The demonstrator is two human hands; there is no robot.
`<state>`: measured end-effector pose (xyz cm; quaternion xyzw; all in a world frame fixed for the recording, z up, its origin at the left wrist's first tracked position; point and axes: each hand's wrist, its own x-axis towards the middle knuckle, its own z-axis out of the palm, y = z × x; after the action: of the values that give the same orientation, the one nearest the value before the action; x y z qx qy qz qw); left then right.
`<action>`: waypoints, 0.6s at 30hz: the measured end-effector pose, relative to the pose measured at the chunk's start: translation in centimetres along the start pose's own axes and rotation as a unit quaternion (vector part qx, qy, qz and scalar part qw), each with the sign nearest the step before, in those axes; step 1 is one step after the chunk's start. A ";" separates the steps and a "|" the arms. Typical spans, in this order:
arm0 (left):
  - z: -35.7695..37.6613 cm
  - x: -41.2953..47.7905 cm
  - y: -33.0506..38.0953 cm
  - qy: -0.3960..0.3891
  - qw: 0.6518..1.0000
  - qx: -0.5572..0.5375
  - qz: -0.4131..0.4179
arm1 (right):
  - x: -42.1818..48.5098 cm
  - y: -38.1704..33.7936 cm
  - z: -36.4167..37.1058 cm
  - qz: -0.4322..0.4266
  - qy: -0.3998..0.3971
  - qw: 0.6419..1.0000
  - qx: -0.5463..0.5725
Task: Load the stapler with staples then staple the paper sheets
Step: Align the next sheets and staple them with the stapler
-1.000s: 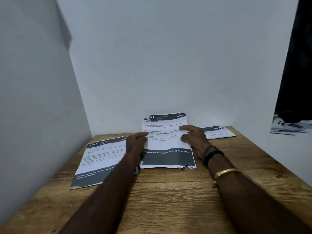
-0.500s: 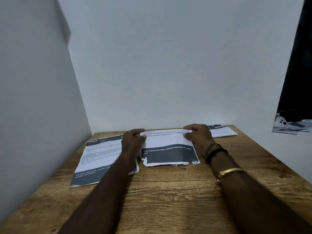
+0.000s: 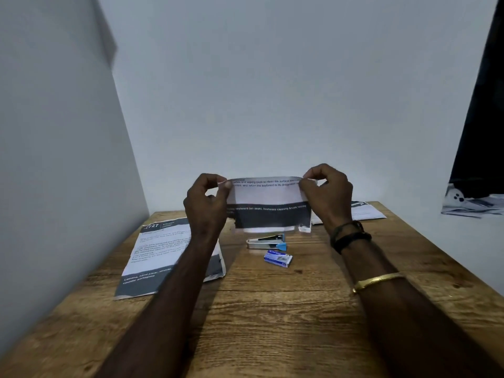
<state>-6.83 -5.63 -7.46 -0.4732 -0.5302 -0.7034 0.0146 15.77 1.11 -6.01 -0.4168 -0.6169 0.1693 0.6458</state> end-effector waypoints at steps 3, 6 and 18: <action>0.2 0.0 0.2 0.004 0.996 -0.086 -0.033 | -0.1 -0.3 0.1 -0.028 0.003 0.999 0.016; 0.5 -0.1 -0.2 0.003 0.987 -0.137 -0.088 | -0.3 0.2 0.5 -0.014 -0.010 0.999 0.040; -0.1 -0.9 -3.1 -0.148 0.882 -0.234 -0.381 | -1.6 4.1 0.6 0.000 -0.141 0.990 0.000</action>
<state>-8.04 -4.79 -10.34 -0.3232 -0.4851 -0.6802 -0.4444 16.11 2.55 -10.21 -0.3884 -0.7018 0.2266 0.5525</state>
